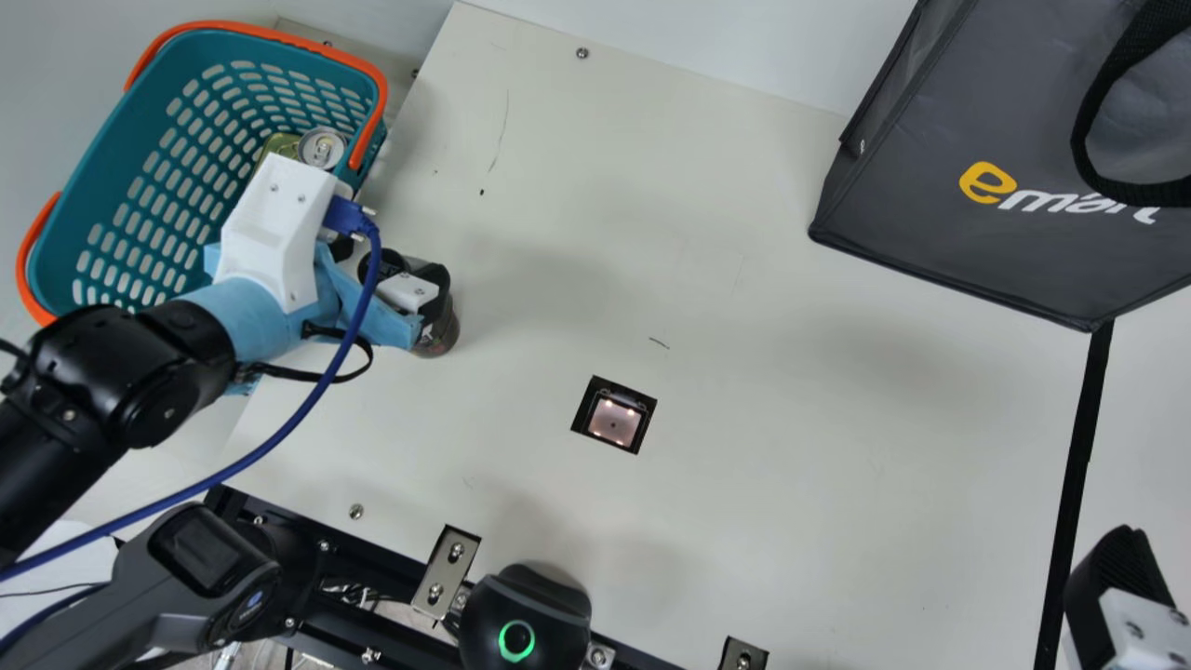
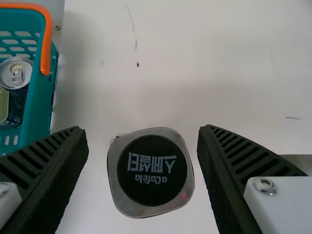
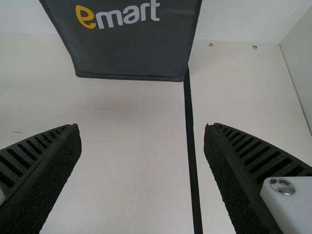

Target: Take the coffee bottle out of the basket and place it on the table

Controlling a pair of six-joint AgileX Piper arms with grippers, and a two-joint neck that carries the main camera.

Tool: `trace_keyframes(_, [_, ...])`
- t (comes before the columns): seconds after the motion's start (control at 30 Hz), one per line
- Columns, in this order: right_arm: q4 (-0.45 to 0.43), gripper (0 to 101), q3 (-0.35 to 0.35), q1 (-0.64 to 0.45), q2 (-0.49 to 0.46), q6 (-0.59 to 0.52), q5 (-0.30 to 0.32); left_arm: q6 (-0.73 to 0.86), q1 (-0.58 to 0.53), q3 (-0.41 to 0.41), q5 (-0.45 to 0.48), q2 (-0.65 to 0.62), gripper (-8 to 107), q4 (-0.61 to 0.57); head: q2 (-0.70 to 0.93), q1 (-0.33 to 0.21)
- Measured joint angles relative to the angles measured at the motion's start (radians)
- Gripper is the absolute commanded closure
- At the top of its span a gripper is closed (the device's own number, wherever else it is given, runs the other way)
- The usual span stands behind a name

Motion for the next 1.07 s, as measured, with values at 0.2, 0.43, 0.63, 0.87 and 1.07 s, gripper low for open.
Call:
trace_keyframes(0.2, [0.000, 11, 0.000, 0.000, 0.000, 0.000, 0.000, 0.009, 0.011, -0.025, 0.012, 0.000, 9, -0.004, 0.000, 0.000])
trace_keyframes(0.43, [0.000, 11, 0.000, 0.000, 0.000, 0.000, 0.000, 0.018, 0.029, -0.061, 0.024, -0.001, 9, -0.004, 0.000, 0.000])
trace_keyframes(0.63, [0.000, 11, 0.000, 0.000, 0.000, 0.000, 0.001, 0.026, 0.048, -0.087, 0.033, -0.006, 9, -0.002, 0.000, 0.000])
trace_keyframes(0.87, [0.000, 11, 0.000, 0.000, 0.000, 0.000, 0.000, 0.026, 0.069, -0.116, 0.045, -0.006, 9, 0.001, -0.002, 0.000])
trace_keyframes(1.07, [0.000, 11, 0.000, 0.000, 0.000, 0.000, 0.000, 0.027, 0.069, -0.116, 0.043, -0.006, 9, 0.001, 0.000, 0.000])
